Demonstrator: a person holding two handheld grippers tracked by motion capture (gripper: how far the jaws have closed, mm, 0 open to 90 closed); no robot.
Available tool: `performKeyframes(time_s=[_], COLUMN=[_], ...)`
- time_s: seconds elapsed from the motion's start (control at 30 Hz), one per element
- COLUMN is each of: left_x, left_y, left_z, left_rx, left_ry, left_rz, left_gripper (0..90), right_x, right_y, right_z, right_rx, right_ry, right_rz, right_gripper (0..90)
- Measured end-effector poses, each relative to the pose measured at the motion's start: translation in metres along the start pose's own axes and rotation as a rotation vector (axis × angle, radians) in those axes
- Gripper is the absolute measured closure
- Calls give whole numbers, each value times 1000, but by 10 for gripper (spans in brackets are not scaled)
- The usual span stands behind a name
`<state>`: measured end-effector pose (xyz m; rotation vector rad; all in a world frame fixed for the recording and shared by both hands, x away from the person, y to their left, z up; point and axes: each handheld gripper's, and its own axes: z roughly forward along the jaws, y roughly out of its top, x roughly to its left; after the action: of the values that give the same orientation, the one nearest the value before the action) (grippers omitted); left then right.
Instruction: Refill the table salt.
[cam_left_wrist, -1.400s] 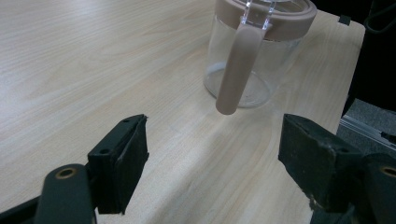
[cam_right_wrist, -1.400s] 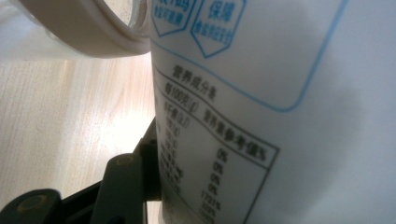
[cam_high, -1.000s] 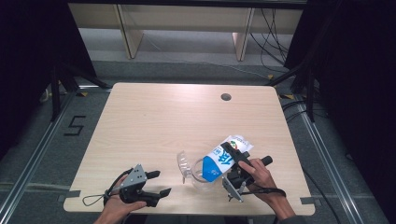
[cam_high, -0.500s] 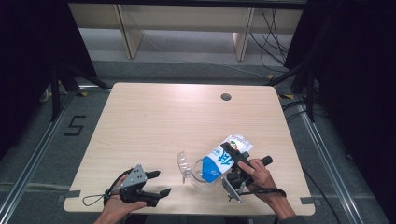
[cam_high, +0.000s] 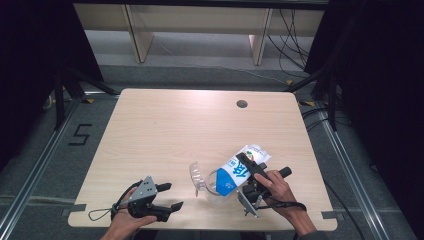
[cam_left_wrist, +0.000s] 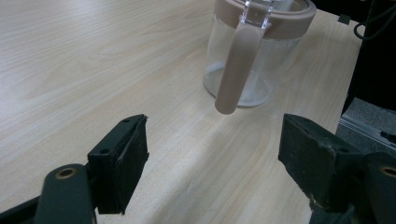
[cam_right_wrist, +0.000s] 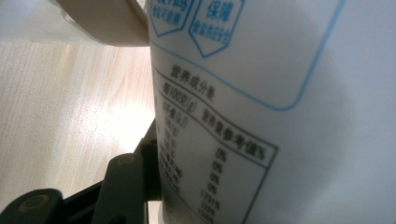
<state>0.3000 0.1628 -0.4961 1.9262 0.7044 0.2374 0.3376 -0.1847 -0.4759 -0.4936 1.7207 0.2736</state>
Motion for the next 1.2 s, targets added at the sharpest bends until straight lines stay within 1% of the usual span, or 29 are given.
performKeyframes(time_s=[0.07,0.1,0.13,0.17,0.27,0.3,0.37,0.4,0.43,0.47,0.5,0.53,0.7,0.77,0.9,0.93,0.97,1.0,1.07,1.1,1.13,1.17,1.2], left_x=[0,0,0,0,0,0,0,0,0,0,0,0,0,0,0,0,0,0,0,0,0,0,0], left_y=[0,0,0,0,0,0,0,0,0,0,0,0,0,0,0,0,0,0,0,0,0,0,0], left_z=[0,0,0,0,0,0,0,0,0,0,0,0,0,0,0,0,0,0,0,0,0,0,0], left_rx=[0,0,2,1,2,0,2,1,1,1,0,2,0,0,0,1,0,0,0,0,0,0,0], left_ry=[0,0,0,2,1,1,2,0,0,0,0,2,0,1,1,0,0,0,1,1,0,0,0], left_rz=[-1,-1,0,-2,-1,-1,-3,-4,-3,-4,-1,-1,-1,0,-2,-1,-2,-2,-8,-4,-3,-2,-2], left_gripper=[234,234,235,235,234,235,234,235,235,235,235,234,235,235,235,234,235,235,234,235,234,234,234], right_x=[0,-3,-1,1,1,1,1,0,-3,-4,-4,-4,-5,-4,-4,-2,1,0,0,0,-4,-4,-1], right_y=[0,0,0,0,0,0,0,0,0,1,1,1,1,1,1,1,1,1,1,1,1,1,1], right_z=[0,1,0,0,0,0,0,0,0,1,1,1,1,1,1,0,-1,-1,-1,0,1,1,0], right_rx=[0,-14,-2,6,5,1,8,4,-4,-18,-20,-22,-16,-19,-16,-3,20,15,15,13,-8,-15,-2], right_ry=[-1,-9,-3,-6,-8,-10,-10,-9,-13,-20,-23,-29,-25,-35,-25,-24,-17,-11,-16,-15,-26,-33,-27], right_rz=[2,-35,0,30,27,17,19,-4,-42,-63,-55,-55,-64,-62,-69,-48,-4,-17,-18,-20,-69,-72,-28], right_gripper=[506,506,506,506,506,506,506,506,506,506,506,506,509,509,509,509,509,509,509,509,509,509,509])
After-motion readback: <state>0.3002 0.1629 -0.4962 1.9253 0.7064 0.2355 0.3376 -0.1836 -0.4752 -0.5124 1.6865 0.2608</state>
